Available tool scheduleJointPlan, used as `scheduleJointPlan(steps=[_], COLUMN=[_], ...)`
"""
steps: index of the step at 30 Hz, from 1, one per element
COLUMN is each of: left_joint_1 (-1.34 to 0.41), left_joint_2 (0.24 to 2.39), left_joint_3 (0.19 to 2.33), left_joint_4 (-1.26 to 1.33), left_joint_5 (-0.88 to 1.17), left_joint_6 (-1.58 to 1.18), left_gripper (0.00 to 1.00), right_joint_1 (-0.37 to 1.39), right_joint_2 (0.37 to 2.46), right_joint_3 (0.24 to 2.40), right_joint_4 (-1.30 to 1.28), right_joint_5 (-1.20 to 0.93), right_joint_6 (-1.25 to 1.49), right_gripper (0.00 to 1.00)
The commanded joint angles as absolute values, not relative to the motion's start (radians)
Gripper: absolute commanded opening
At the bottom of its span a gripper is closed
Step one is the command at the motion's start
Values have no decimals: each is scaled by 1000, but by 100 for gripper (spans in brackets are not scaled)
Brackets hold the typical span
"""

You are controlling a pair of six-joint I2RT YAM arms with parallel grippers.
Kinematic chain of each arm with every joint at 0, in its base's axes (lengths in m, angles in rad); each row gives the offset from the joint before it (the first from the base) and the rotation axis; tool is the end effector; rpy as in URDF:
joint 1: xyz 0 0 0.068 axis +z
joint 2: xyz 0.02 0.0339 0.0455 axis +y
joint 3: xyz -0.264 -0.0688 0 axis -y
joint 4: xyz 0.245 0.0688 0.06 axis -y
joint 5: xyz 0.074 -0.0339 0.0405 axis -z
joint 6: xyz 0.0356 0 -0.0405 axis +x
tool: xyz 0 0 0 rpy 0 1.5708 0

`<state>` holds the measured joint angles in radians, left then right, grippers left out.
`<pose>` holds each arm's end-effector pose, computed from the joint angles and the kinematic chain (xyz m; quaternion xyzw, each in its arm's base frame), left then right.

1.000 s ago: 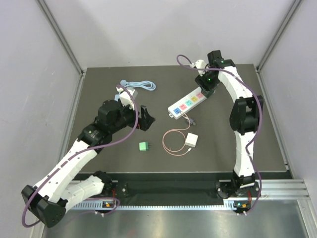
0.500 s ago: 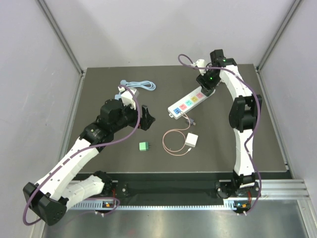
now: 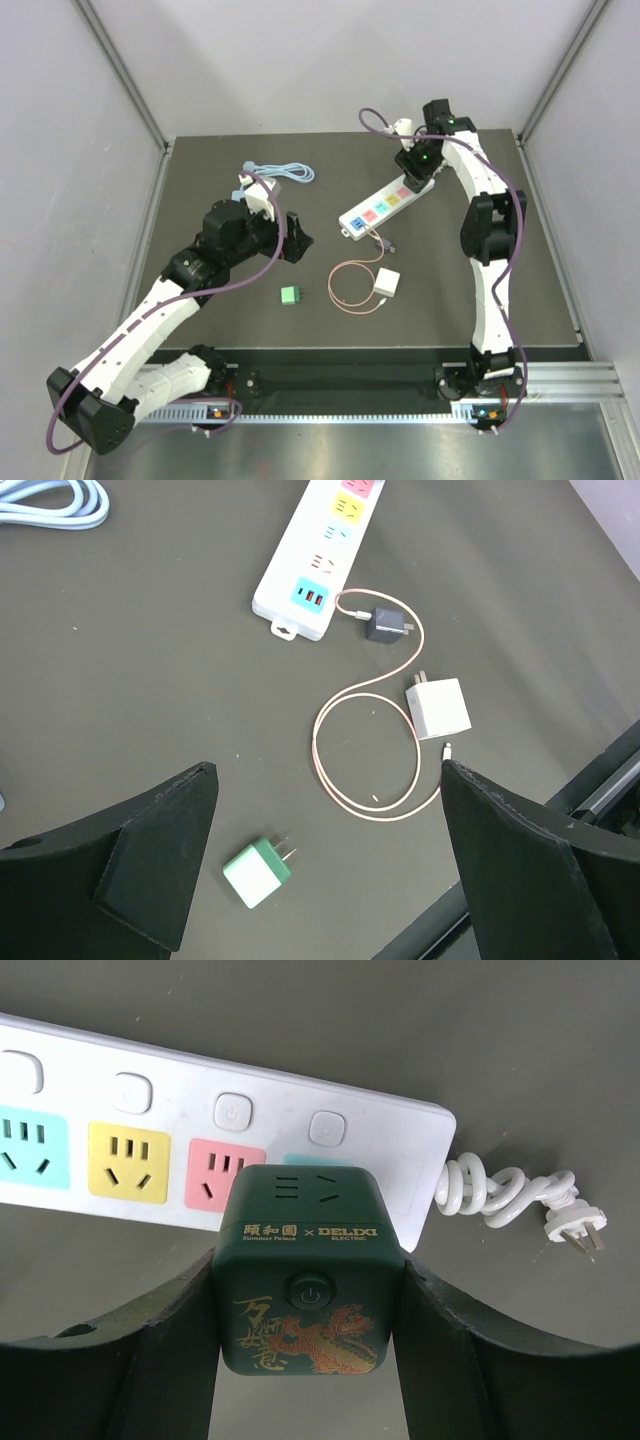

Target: Insert the plug

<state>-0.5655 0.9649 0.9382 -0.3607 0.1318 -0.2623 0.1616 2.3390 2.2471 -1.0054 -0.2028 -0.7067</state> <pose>0.1810 -0.1204 0.3427 0.1614 0.8131 -0.2739 0.4876 0.4949 0.0879 0.2437 -0.4283 0.8674 0.0320 0.2512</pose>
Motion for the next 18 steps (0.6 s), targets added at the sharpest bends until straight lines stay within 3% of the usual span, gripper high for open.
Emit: scheduleJointPlan(steps=[1, 18], left_joint_1=[-568, -568], left_joint_2=[963, 959], left_joint_3=[957, 959], left_joint_4=[-321, -321], left_joint_5=[118, 123], left_joint_6=[-250, -250], left_gripper=[97, 97], right_joint_1=[158, 155], right_joint_2=[2361, 2375], right_joint_3=[2280, 2234], right_joint_4=[-931, -867], right_joint_5=[-117, -95], right_joint_6=[-692, -574], right_gripper=[0, 0])
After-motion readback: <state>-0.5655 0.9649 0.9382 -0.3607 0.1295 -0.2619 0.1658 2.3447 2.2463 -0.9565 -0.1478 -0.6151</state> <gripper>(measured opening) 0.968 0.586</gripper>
